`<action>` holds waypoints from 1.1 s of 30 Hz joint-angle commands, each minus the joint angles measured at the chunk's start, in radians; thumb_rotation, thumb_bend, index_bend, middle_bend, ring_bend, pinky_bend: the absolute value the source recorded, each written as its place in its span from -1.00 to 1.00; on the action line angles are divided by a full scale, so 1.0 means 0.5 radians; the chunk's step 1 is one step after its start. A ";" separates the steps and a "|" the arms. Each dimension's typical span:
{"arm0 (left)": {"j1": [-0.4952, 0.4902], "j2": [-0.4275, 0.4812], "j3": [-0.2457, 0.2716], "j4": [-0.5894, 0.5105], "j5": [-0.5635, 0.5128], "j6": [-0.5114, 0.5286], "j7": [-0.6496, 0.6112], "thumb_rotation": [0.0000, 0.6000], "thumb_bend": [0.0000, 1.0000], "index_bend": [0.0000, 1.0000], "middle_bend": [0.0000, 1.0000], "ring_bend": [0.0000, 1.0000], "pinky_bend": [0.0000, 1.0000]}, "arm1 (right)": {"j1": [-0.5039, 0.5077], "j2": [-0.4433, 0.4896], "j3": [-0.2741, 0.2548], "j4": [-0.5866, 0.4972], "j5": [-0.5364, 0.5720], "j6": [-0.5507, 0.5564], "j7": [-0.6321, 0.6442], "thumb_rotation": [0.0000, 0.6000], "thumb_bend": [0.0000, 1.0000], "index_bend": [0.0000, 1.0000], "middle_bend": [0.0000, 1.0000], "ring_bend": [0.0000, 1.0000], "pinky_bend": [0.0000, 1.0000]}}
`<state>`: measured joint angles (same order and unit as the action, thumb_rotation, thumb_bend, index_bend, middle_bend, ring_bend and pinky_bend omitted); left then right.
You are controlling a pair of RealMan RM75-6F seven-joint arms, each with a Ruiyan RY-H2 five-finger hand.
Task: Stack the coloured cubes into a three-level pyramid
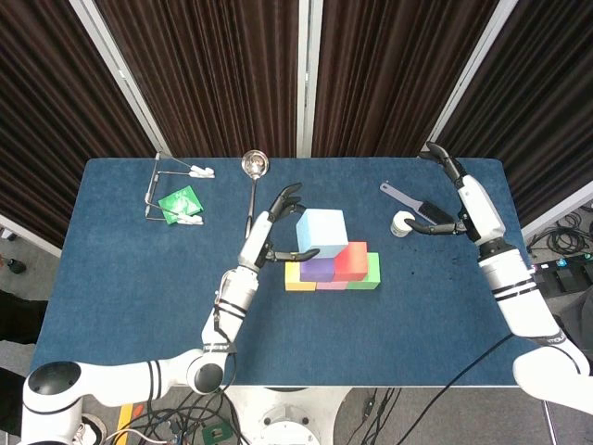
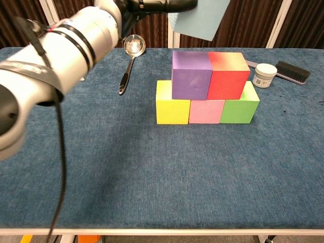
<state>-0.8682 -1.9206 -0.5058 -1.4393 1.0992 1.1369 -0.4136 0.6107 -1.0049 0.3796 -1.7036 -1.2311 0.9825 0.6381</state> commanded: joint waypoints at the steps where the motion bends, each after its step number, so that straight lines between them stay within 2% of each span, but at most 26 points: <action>1: -0.041 -0.103 -0.033 0.076 -0.032 0.026 0.007 1.00 -0.76 -0.80 0.04 -0.74 -0.74 | 0.014 0.032 -0.008 0.017 -0.024 -0.053 0.025 1.00 -0.93 -1.00 -0.70 -1.00 -1.00; 8: -0.056 -0.228 -0.044 0.169 -0.043 0.043 -0.013 1.00 -0.76 -0.80 0.04 -0.74 -0.75 | 0.017 0.041 0.001 0.022 -0.036 -0.054 0.044 1.00 -0.92 -1.00 -0.70 -1.00 -1.00; 33: -0.073 -0.371 -0.062 0.336 0.027 -0.028 -0.091 1.00 -0.77 -0.80 0.04 -0.74 -0.75 | 0.015 -0.049 -0.042 0.172 -0.024 -0.088 0.072 1.00 -0.92 -1.00 -0.70 -1.00 -1.00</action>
<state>-0.9042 -2.1047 -0.5372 -1.2729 1.1107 1.1235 -0.4591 0.6180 -1.0283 0.3590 -1.6185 -1.2436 0.9392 0.6733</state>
